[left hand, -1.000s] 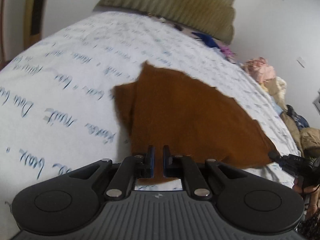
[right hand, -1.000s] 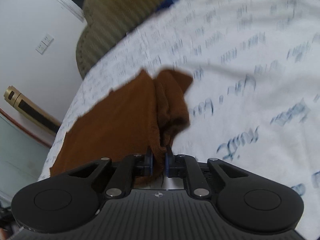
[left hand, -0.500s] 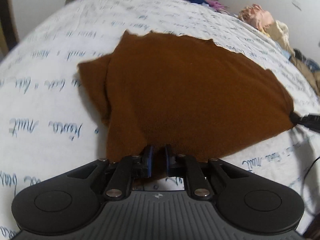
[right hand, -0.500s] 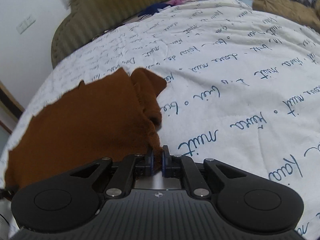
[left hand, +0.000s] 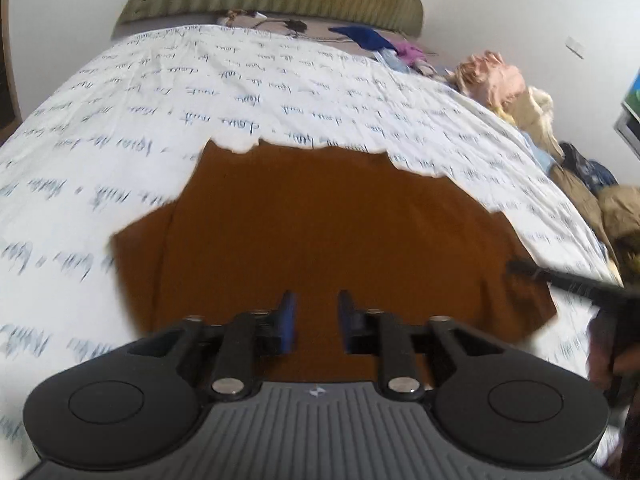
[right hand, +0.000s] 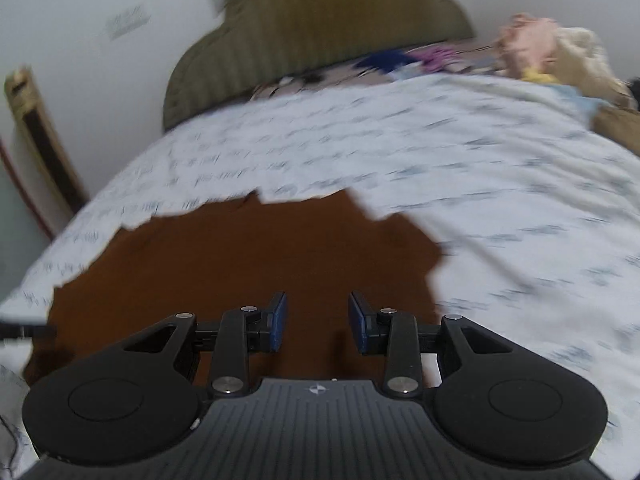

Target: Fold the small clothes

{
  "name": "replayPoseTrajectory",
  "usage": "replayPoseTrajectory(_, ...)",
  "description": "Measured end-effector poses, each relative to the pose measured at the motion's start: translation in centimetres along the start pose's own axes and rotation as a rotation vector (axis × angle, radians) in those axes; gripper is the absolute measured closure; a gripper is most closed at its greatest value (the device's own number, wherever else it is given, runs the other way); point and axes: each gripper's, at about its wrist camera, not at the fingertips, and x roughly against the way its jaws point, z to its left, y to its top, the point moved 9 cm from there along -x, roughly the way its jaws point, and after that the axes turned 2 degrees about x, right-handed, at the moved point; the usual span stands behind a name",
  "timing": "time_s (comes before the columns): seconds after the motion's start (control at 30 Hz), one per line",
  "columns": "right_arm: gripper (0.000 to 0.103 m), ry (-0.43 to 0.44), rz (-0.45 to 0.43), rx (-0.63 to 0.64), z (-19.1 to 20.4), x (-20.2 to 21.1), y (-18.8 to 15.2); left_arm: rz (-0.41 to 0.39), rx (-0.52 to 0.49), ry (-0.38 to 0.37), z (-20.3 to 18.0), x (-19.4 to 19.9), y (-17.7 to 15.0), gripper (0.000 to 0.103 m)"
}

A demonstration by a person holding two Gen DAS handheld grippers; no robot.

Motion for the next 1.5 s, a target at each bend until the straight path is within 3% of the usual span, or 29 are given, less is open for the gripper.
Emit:
replayPoseTrajectory(0.1,0.066,0.057,0.108,-0.028,1.4,-4.3,-1.4,0.076,0.055,0.077,2.1,-4.1,-0.7,0.062)
replayPoseTrajectory(0.13,0.067,0.054,0.141,-0.036,1.3,-5.3,-2.2,0.056,0.064,0.065,2.7,-4.2,-1.2,0.062)
replayPoseTrajectory(0.17,0.067,0.060,0.112,-0.020,1.3,-5.0,-2.5,0.027,0.056,0.051,2.9,-3.6,-1.6,0.062)
replayPoseTrajectory(0.3,0.068,0.093,0.155,0.053,1.1,-3.1,-4.4,0.004,0.044,0.073,4.2,-1.9,-4.1,0.063)
replayPoseTrajectory(0.37,0.067,0.098,0.181,0.029,0.6,-1.8,-3.9,0.007,0.052,0.092,4.3,-1.2,-4.3,0.063)
replayPoseTrajectory(0.43,0.066,0.118,0.112,0.046,1.1,-0.9,-2.0,0.015,0.048,0.123,3.8,-0.8,-3.6,0.062)
replayPoseTrajectory(0.5,0.066,0.095,0.047,0.077,1.9,-0.7,0.0,-0.013,-0.014,0.192,3.2,-0.6,-2.4,0.062)
replayPoseTrajectory(0.6,0.065,0.056,0.039,0.073,2.4,-3.2,2.7,-0.064,-0.061,0.249,2.2,-0.6,-0.2,0.061)
replayPoseTrajectory(0.7,0.062,-0.093,0.055,0.139,1.6,-7.0,3.9,-0.090,-0.061,0.289,2.2,-2.1,1.9,0.058)
replayPoseTrajectory(0.8,0.059,-0.188,0.108,0.173,0.1,-10.1,2.5,-0.048,-0.062,0.373,3.6,-5.1,2.4,0.058)
replayPoseTrajectory(1.1,0.057,-0.128,0.100,0.120,-1.9,-6.9,1.9,-0.065,-0.064,0.390,4.6,-5.2,0.9,0.049)
replayPoseTrajectory(1.33,0.051,-0.131,-0.016,0.119,-1.5,-2.8,2.1,-0.076,-0.059,0.392,4.7,-4.3,-0.2,0.048)
replayPoseTrajectory(1.43,0.039,-0.243,0.088,0.133,-3.6,-4.8,0.4,-0.074,-0.052,0.385,4.9,-4.1,-0.5,0.047)
replayPoseTrajectory(1.5,0.035,-0.218,0.116,0.037,-5.2,-5.8,-0.4,-0.069,-0.032,0.375,5.3,-3.2,-0.6,0.045)
